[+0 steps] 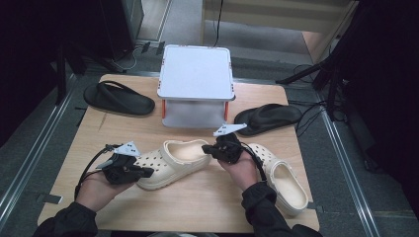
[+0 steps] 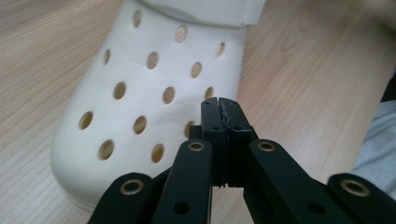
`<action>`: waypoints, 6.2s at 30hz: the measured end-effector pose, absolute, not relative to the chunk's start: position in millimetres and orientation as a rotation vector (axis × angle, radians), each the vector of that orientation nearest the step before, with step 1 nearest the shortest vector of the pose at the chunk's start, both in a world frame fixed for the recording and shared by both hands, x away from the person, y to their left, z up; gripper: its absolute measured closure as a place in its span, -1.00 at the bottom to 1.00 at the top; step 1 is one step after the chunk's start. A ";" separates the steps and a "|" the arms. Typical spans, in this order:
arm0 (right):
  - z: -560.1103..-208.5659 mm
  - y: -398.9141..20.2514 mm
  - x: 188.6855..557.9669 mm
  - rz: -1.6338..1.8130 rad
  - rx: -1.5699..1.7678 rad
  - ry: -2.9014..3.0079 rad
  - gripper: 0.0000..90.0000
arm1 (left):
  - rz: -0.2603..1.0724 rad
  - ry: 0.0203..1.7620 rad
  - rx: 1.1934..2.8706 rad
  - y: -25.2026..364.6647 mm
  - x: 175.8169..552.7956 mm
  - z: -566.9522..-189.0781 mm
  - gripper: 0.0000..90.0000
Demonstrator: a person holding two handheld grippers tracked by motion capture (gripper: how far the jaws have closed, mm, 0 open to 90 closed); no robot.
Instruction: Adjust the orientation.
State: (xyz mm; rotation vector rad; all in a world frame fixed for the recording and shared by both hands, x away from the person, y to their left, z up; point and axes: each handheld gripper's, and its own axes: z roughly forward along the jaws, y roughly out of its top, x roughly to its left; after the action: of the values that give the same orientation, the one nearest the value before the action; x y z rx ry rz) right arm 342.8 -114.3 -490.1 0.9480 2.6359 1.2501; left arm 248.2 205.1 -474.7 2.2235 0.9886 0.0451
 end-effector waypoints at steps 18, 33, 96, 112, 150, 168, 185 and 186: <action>-504.2 -105.5 347.2 1.187 0.921 2.682 1.00 | 0.048 0.993 2.231 202.7 249.7 -479.3 1.00; -505.9 -105.7 340.3 1.169 0.914 2.712 1.00 | 0.058 1.018 2.220 204.0 253.2 -479.9 1.00; -508.8 -51.7 281.2 1.149 0.742 2.873 1.00 | 0.154 1.025 2.142 193.8 328.7 -481.6 1.00; -478.8 -90.8 285.6 1.256 0.808 2.735 1.00 | 0.162 1.048 2.103 211.6 305.4 -473.7 1.00; -505.7 -92.4 300.4 1.138 0.897 2.738 1.00 | 0.111 1.123 2.142 191.2 319.2 -508.2 1.00; -510.9 -87.9 304.8 1.149 0.910 2.721 1.00 | 0.081 1.127 2.118 193.7 329.3 -509.1 0.84; -483.1 -127.0 299.5 1.258 0.991 2.641 0.47 | 0.024 1.098 2.106 213.1 320.9 -495.4 -0.06; -481.8 -129.7 299.2 1.255 0.993 2.639 0.46 | 0.029 1.100 2.101 214.3 320.8 -494.8 -0.08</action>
State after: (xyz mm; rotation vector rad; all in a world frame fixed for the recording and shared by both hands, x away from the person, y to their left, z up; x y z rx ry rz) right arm 299.2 -129.7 -481.8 0.9927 2.6389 1.2547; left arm 320.8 214.3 -494.8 2.1012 1.1002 0.0289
